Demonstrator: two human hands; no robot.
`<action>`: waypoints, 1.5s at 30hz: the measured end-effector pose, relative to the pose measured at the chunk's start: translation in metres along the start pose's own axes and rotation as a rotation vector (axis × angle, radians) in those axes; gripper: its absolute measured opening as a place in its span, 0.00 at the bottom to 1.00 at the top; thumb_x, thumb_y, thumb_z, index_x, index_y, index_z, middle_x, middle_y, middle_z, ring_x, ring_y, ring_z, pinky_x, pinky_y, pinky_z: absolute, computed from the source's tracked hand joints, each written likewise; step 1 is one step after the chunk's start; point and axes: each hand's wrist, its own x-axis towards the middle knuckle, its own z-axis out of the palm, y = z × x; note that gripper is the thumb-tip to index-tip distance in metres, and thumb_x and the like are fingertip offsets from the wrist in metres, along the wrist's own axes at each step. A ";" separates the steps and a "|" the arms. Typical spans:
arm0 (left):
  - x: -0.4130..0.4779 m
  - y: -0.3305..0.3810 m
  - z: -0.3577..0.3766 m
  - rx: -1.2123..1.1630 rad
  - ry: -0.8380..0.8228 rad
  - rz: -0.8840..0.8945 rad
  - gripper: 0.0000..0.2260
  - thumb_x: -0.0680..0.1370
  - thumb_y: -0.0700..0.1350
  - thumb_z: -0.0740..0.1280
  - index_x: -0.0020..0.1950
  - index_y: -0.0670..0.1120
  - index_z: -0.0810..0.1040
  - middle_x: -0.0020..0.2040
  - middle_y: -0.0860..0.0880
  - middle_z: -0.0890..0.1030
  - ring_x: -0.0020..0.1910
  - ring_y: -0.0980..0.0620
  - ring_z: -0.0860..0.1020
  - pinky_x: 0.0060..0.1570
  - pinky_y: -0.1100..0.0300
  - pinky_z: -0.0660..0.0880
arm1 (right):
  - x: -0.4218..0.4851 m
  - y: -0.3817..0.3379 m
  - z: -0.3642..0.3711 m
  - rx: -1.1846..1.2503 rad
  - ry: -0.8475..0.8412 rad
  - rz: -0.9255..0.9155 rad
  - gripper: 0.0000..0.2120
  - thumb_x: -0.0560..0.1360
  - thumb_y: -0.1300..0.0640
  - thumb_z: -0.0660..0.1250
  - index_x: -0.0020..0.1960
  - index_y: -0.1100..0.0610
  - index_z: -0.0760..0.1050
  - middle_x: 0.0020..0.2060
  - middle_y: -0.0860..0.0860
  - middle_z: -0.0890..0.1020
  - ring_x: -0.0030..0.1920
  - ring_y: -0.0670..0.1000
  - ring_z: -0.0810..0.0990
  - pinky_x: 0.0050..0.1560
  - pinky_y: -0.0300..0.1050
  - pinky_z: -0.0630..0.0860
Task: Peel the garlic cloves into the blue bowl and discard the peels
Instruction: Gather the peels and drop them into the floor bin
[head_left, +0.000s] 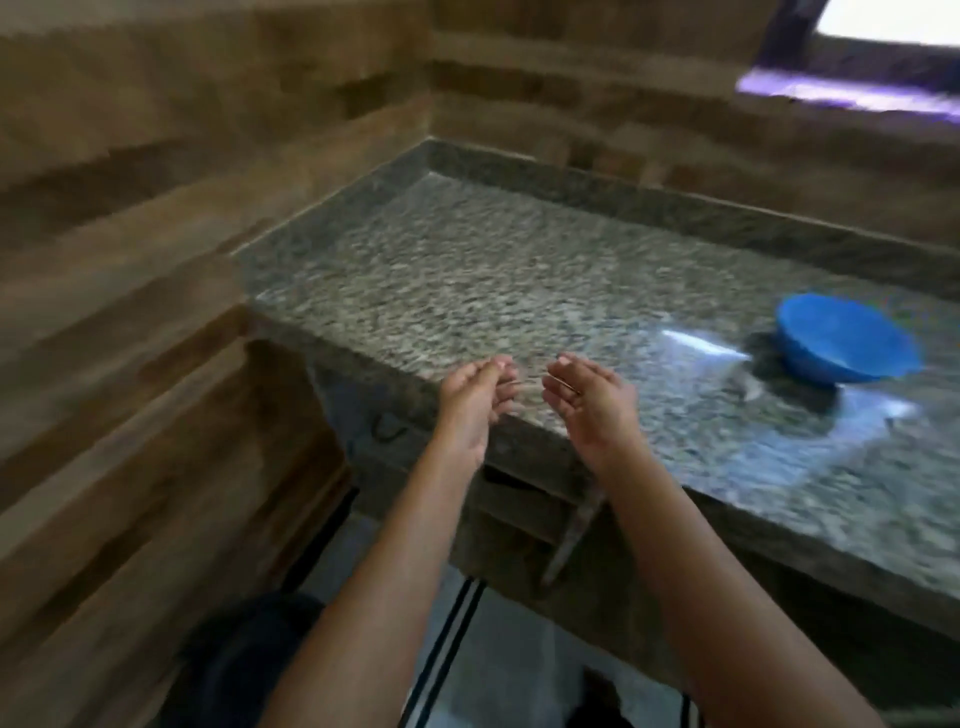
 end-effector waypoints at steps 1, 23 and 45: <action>0.003 -0.006 0.026 0.011 -0.046 -0.010 0.09 0.80 0.40 0.60 0.42 0.46 0.75 0.36 0.50 0.77 0.26 0.61 0.75 0.28 0.69 0.70 | 0.007 -0.016 -0.021 0.033 0.042 -0.034 0.05 0.76 0.67 0.63 0.43 0.60 0.75 0.32 0.52 0.79 0.34 0.49 0.78 0.35 0.37 0.77; 0.032 -0.169 0.348 0.348 -0.345 -0.273 0.09 0.80 0.40 0.60 0.44 0.46 0.78 0.38 0.49 0.79 0.32 0.56 0.76 0.32 0.66 0.71 | 0.152 -0.161 -0.373 -1.094 0.617 -0.102 0.08 0.73 0.61 0.66 0.48 0.65 0.79 0.47 0.61 0.81 0.50 0.59 0.79 0.48 0.45 0.72; 0.079 -0.141 0.315 0.590 -0.400 -0.004 0.06 0.77 0.33 0.63 0.48 0.40 0.79 0.38 0.47 0.79 0.35 0.52 0.76 0.34 0.63 0.75 | 0.153 -0.195 -0.282 -0.895 0.416 -0.400 0.12 0.76 0.63 0.63 0.56 0.64 0.79 0.49 0.57 0.82 0.47 0.55 0.82 0.52 0.53 0.79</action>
